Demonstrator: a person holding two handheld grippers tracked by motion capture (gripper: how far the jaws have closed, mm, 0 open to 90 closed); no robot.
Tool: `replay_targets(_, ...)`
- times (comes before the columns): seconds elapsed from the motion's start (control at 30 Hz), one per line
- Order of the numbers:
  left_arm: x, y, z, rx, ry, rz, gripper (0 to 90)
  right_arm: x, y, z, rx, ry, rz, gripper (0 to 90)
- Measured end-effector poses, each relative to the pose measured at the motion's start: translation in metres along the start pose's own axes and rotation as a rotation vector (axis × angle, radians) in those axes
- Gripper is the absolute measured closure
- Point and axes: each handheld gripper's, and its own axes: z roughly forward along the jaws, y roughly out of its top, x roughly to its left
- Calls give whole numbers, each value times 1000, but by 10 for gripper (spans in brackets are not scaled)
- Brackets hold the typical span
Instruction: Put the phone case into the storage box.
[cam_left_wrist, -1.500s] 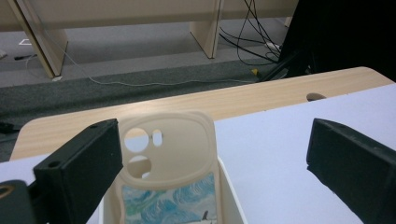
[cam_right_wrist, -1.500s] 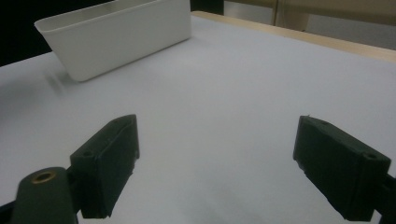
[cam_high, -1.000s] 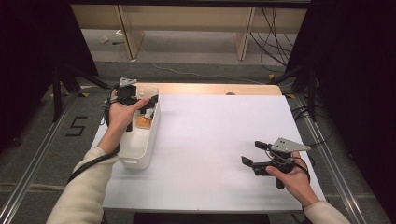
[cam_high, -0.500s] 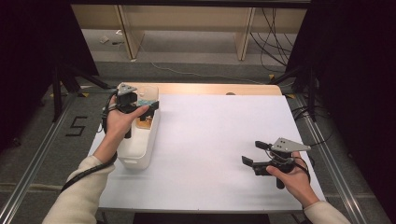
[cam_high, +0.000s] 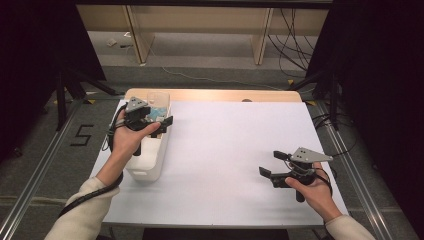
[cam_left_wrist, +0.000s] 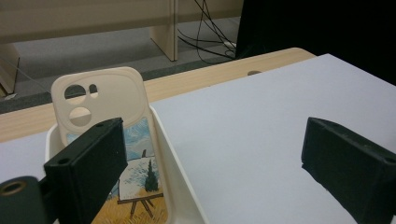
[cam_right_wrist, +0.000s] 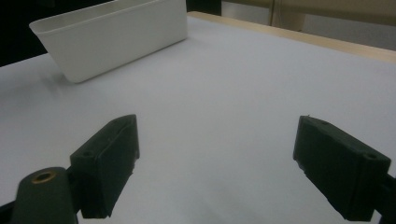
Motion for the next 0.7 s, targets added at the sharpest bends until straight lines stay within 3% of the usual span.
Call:
replay_targets(0.37, -7, -13, -12, -13, 12, 15, 25, 0, 0, -1, -1, -2, -2, 154)
replay_targets(0.7, -12, -22, -18, -16, -11, 17, 0, 0, 0, 0, -5, -2, -2, 154)
